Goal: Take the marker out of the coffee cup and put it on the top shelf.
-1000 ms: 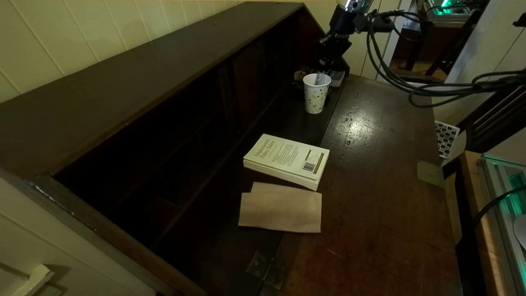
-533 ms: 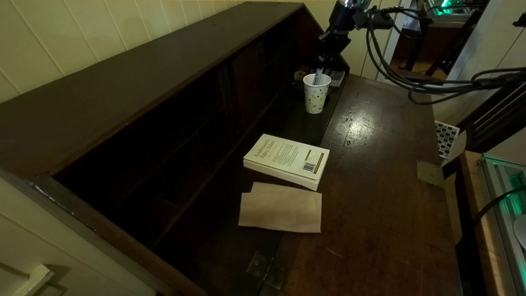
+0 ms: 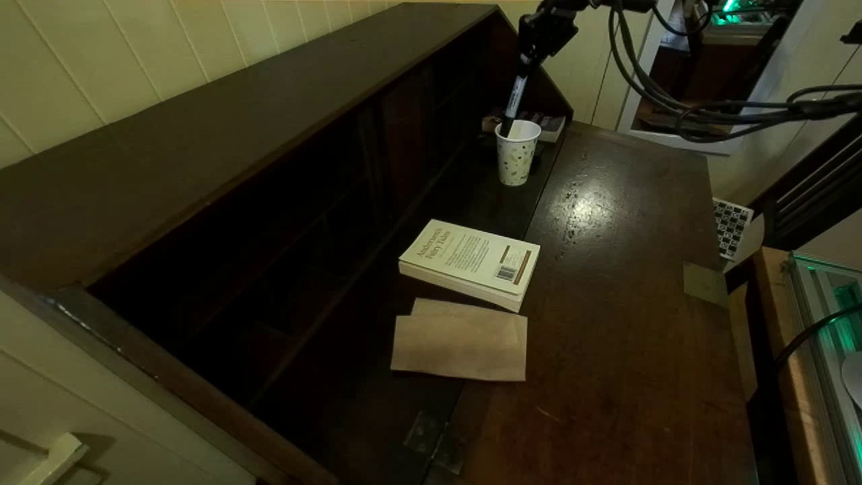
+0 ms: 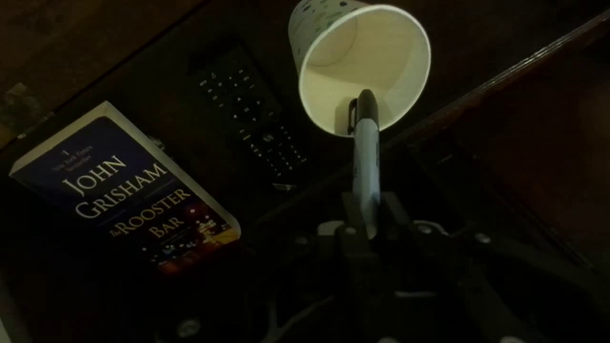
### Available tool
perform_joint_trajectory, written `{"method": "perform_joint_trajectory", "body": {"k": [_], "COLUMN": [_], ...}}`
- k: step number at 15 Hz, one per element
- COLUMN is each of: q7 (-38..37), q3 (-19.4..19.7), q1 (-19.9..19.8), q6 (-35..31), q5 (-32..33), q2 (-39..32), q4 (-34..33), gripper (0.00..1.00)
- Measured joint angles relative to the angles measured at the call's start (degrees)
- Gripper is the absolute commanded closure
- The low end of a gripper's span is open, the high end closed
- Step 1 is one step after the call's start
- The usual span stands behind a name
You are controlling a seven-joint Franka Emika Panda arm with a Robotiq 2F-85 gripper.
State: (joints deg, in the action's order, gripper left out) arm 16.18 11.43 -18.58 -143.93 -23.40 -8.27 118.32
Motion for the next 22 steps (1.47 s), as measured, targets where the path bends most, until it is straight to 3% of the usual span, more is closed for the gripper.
{"method": "perform_joint_trajectory", "body": {"k": [9,12,22], "q7": [1.2,3.0,3.6], "q3": [0.0,0.0,0.5], "q1": [1.4,2.5,4.5], "q6": [-0.5,-3.5,-30.9], "q5": [0.1,1.5,23.6], "q2": [6.2,7.4,5.4], "q4": [0.6,2.1,12.3], "gripper": [0.96,0.96,0.96]}}
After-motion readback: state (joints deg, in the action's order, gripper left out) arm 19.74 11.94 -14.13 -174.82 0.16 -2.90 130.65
